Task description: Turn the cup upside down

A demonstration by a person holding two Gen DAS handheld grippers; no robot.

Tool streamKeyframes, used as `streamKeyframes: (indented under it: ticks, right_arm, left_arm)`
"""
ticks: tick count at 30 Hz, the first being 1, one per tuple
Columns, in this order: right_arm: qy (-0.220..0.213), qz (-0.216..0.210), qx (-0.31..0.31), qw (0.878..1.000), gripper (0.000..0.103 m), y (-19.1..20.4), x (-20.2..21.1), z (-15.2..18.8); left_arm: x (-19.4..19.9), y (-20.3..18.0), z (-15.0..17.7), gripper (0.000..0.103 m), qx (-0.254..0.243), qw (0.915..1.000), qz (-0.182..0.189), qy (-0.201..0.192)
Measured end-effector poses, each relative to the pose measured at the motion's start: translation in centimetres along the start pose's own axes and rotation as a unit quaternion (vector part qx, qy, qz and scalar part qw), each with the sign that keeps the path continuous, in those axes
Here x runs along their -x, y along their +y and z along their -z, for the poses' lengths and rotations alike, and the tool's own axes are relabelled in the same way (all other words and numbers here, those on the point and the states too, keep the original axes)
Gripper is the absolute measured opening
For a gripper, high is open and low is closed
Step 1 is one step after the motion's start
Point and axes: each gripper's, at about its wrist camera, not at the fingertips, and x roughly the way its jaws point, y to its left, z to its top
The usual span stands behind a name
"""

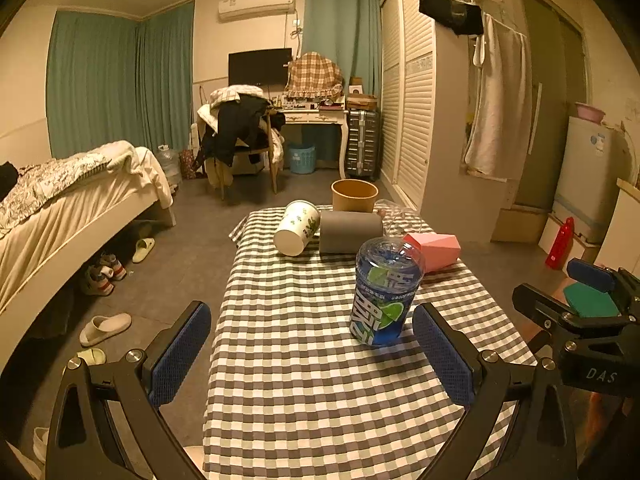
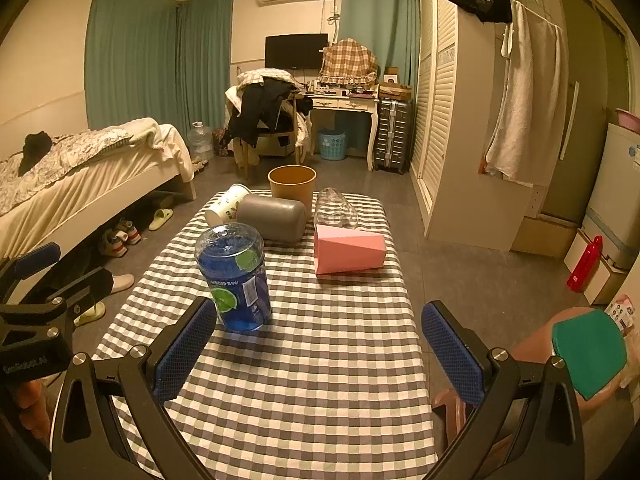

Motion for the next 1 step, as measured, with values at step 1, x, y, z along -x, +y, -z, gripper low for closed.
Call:
streamKeyframes:
  ticks: [1]
  right_arm:
    - [0.0, 0.0, 0.0, 1.0, 0.103, -0.01, -0.01, 0.03]
  left_arm:
    - [0.02, -0.02, 0.01, 0.103, -0.001, 1.0, 0.0, 0.0]
